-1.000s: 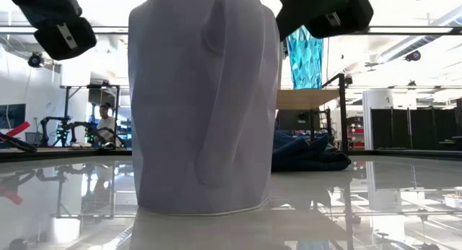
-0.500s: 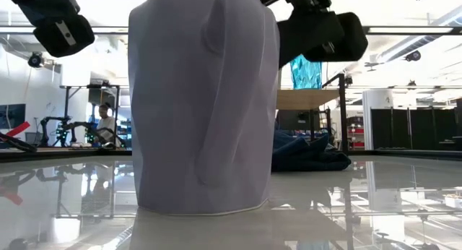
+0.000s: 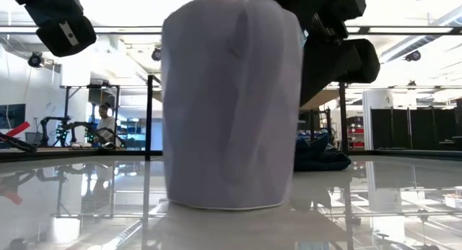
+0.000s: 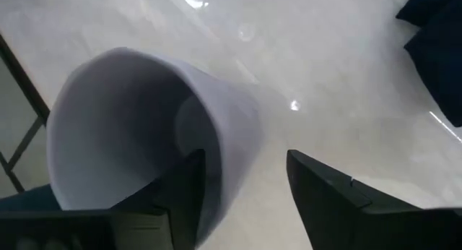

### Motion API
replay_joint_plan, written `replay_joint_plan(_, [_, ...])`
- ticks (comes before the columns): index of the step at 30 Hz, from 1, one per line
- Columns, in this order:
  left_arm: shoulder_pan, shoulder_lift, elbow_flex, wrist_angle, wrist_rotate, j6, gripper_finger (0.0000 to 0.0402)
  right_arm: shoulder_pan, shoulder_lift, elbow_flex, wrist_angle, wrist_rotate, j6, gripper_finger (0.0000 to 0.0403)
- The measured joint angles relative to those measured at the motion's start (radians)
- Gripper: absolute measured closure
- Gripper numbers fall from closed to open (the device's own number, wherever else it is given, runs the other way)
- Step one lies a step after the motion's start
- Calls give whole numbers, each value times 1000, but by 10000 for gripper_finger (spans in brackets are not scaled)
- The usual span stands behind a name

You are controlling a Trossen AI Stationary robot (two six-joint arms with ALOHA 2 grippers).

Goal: Stack small to large cups/mugs on shelf
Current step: Put the gray mug on the shelf

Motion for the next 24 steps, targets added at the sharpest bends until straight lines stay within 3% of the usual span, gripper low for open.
replay_joint_plan(16, [0,6,1,1,-5,-3,338,-24,0,62,-4,-11,-133,366])
replay_joint_plan(20, [0,6,1,1,-5,-4,338,-39,1,87,-13,-12,-169,388])
replay_joint_plan(24, [0,6,1,1,-4,-4,338,-46,1,94,-16,-17,-179,382])
